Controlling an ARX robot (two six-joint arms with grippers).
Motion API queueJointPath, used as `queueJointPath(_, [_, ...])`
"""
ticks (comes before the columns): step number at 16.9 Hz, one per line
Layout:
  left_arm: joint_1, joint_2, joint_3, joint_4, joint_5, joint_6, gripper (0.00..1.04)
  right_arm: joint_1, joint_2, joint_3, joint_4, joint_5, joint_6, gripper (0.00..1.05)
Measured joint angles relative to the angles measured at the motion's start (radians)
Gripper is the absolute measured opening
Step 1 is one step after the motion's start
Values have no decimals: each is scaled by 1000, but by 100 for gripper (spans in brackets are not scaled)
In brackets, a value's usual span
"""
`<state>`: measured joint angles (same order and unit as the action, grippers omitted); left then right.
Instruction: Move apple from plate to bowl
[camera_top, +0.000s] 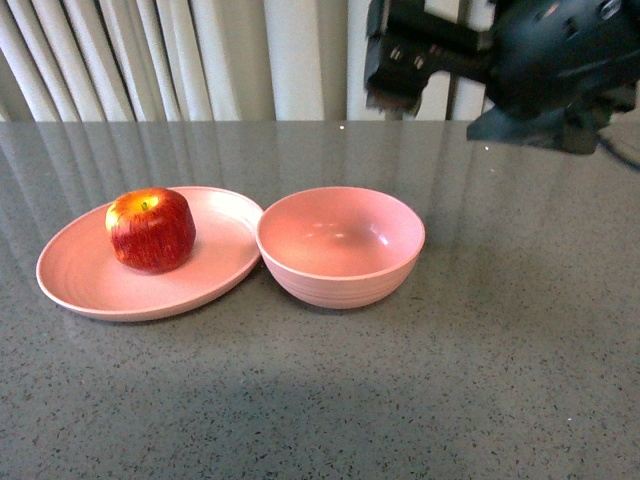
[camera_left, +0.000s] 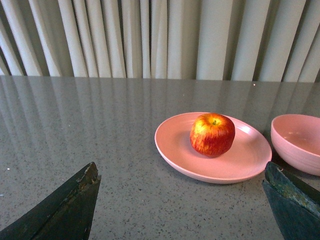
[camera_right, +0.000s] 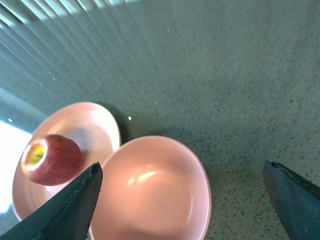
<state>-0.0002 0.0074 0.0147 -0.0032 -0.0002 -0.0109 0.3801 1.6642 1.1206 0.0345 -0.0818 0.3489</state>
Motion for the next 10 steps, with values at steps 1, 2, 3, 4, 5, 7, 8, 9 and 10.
queueJointPath(1, [0, 0, 0, 0, 0, 0, 98, -15, -93, -68, 45, -11, 3, 98])
queueJointPath(2, [0, 0, 0, 0, 0, 0, 98, -30, -180, -138, 85, -17, 3, 98])
queueJointPath(3, [0, 0, 0, 0, 0, 0, 98, -51, -289, -227, 129, -20, 2, 98])
queueJointPath(4, [0, 0, 0, 0, 0, 0, 98, -71, -391, -304, 150, -26, 2, 98])
queueJointPath(5, [0, 0, 0, 0, 0, 0, 98, -96, -511, -394, 173, -24, 2, 98])
queueJointPath(7, [0, 0, 0, 0, 0, 0, 98, -104, -716, -588, 315, 124, -61, 91])
queueJointPath(8, [0, 0, 0, 0, 0, 0, 98, -119, -819, -690, 377, 235, -154, 80])
queueJointPath(9, [0, 0, 0, 0, 0, 0, 98, -179, -952, -798, 336, 266, -238, 67])
queueJointPath(10, [0, 0, 0, 0, 0, 0, 98, -236, -1064, -886, 277, 240, -279, 56])
